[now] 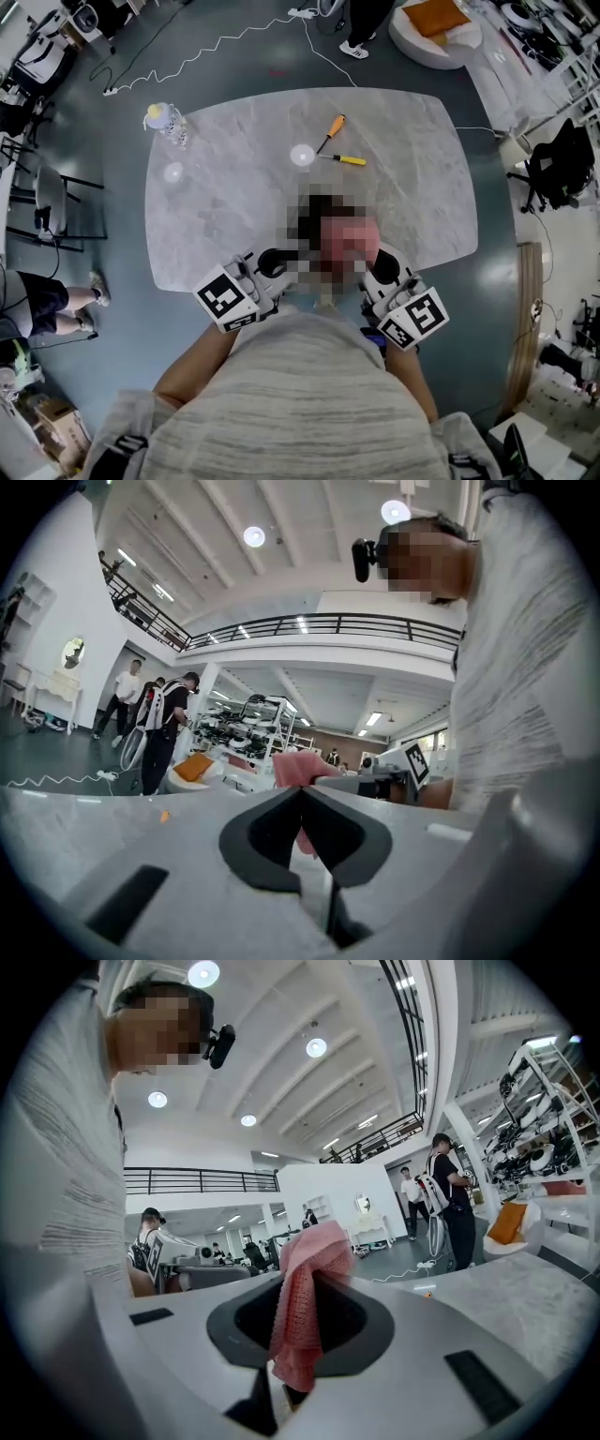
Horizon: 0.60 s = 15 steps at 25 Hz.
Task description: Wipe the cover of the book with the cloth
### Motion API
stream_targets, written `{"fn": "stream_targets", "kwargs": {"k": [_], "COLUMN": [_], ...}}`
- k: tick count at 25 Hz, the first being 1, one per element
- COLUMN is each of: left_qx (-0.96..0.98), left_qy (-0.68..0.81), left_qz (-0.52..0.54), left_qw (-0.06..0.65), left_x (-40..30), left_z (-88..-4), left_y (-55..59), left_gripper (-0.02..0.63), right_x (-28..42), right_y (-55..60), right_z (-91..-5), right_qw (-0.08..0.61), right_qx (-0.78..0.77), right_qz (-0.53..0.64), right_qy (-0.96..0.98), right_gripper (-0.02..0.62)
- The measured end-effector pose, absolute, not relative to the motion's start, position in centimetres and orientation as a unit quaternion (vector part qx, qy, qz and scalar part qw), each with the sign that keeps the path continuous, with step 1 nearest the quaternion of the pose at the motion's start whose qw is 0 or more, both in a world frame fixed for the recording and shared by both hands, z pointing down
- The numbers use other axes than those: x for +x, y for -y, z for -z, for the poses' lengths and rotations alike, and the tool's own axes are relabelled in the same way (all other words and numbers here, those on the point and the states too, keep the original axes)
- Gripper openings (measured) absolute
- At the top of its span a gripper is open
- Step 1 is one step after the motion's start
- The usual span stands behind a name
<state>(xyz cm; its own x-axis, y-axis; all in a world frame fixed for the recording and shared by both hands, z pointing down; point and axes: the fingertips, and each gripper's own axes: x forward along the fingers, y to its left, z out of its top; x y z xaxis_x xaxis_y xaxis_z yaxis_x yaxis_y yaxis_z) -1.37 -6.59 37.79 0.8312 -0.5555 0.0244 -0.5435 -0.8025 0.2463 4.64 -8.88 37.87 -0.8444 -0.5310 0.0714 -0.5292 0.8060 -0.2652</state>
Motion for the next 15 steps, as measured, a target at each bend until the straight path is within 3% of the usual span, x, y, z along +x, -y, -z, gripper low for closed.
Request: {"fn": "stream_targets", "kwargs": {"k": [15], "left_qx": [0.956], "left_qy": [0.260], "left_qz": [0.041], "left_qw": [0.127], "left_x": [1.6], "left_z": [-37.7], "left_y": [3.1], "left_gripper": [0.015], "right_x": [5.2], "right_y": [5.5], "right_z": [-38.0], "right_qw": [-0.010], "right_qx": [-0.231], "right_qz": [0.134], "right_qy": [-0.964], "right_gripper": [0.052]}}
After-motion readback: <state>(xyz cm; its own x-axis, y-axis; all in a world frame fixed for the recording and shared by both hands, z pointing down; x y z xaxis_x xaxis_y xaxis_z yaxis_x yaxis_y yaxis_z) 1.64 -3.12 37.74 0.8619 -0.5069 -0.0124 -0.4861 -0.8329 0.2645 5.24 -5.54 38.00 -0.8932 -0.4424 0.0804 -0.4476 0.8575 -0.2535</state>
